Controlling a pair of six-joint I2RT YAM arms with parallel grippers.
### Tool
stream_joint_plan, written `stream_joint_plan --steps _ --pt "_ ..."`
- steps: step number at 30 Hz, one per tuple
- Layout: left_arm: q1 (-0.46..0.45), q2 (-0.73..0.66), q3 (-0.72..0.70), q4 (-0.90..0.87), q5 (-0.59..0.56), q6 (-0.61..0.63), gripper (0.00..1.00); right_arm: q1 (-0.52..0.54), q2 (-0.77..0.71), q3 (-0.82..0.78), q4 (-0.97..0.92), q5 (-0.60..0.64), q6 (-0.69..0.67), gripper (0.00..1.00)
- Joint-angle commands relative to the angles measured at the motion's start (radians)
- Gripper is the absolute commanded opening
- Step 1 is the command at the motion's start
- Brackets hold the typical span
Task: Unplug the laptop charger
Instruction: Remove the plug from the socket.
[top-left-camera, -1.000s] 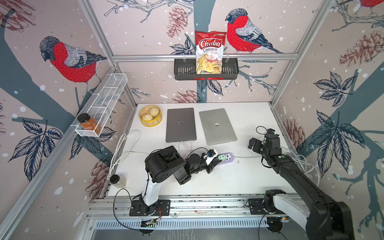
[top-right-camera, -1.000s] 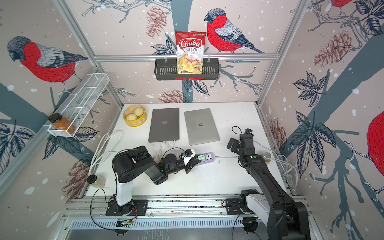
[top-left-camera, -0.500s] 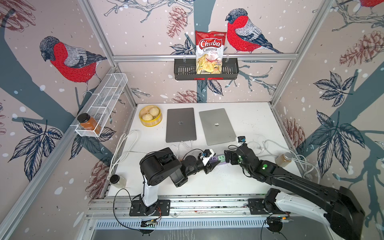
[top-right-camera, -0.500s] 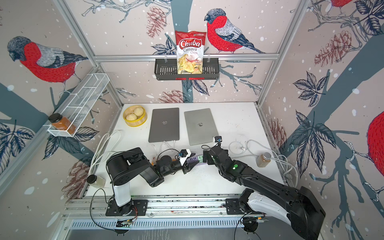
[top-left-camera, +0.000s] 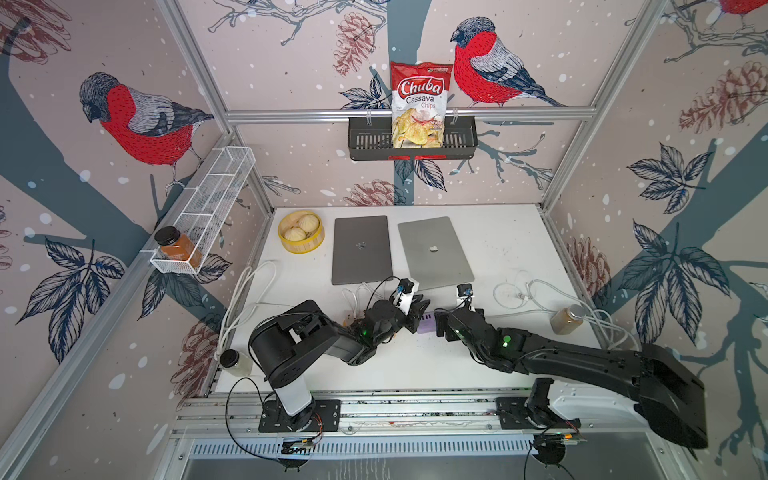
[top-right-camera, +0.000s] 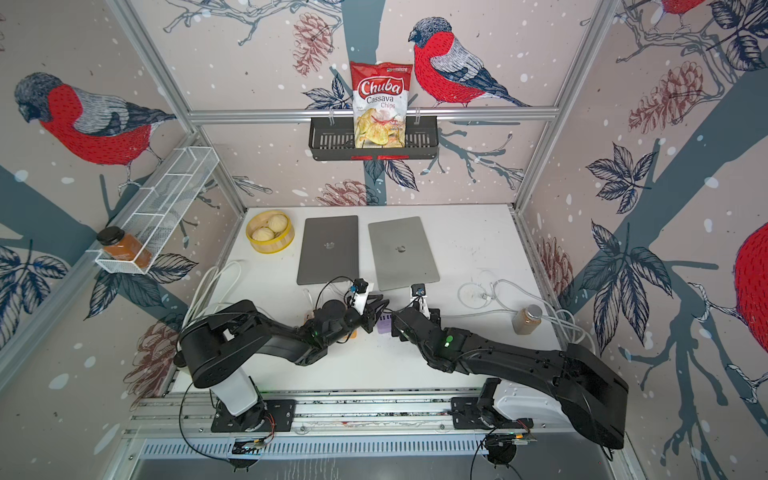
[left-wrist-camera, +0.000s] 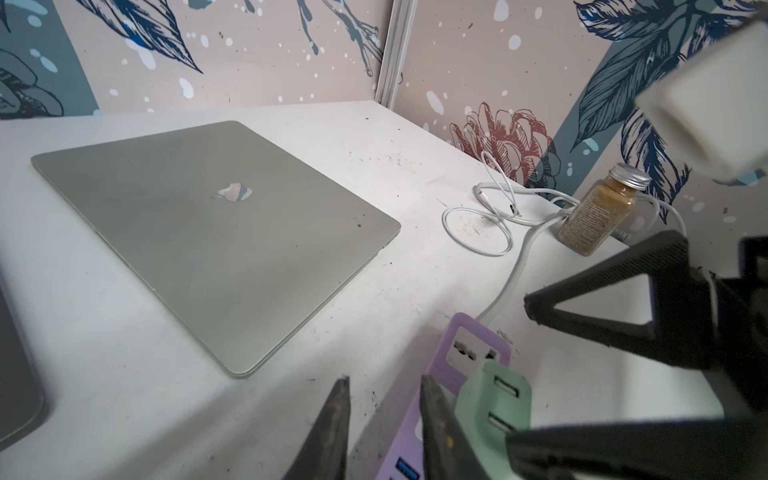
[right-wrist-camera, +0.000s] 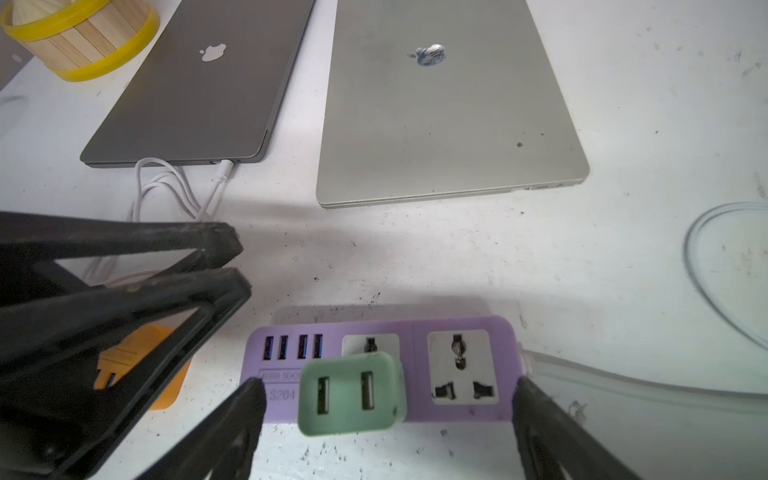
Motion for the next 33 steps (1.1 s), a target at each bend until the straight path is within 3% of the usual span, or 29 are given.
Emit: stream_joint_plan --steps 1,5,7,15,23,33 --pt "0.000 -0.023 0.052 -0.254 -0.015 -0.121 0.25 0.014 0.038 0.024 0.007 0.057 0.025 0.93" --pt "0.005 -0.041 0.129 -0.520 -0.056 -0.258 0.23 0.027 0.078 0.046 0.003 0.069 0.037 0.92" --pt "0.007 -0.054 0.126 -0.557 -0.057 -0.293 0.21 0.030 0.106 0.052 0.008 0.068 0.036 0.91" --pt "0.007 -0.116 0.097 -0.597 -0.017 -0.365 0.20 0.036 0.144 0.056 0.013 0.065 0.044 0.79" --pt "0.004 -0.094 0.072 -0.541 0.060 -0.406 0.20 0.038 0.146 0.050 0.009 0.068 0.045 0.73" --pt "-0.007 -0.085 0.069 -0.575 0.040 -0.421 0.23 0.037 0.172 0.040 0.029 0.070 0.050 0.77"
